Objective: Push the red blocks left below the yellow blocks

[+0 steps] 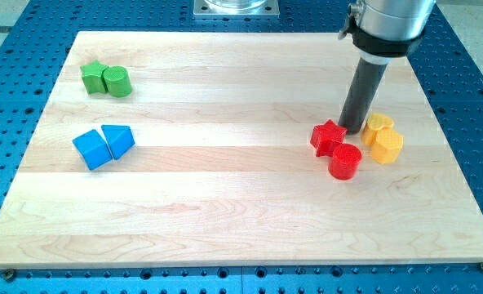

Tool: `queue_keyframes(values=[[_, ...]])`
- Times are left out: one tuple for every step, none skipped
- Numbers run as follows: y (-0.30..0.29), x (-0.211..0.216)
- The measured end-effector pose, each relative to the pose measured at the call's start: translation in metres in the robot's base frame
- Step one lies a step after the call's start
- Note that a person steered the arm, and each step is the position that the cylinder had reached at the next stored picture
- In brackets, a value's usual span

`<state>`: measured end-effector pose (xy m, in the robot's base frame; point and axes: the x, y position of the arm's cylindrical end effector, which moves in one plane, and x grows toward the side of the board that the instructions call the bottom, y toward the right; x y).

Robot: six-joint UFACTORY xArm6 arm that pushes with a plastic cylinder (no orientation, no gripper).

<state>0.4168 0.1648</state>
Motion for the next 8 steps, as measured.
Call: queue_keyframes(values=[[-0.032, -0.004], [-0.041, 0.037], [-0.041, 0.048], [-0.032, 0.045], [-0.031, 0.06], [-0.031, 0.098], [-0.017, 0.104], [0.032, 0.101]])
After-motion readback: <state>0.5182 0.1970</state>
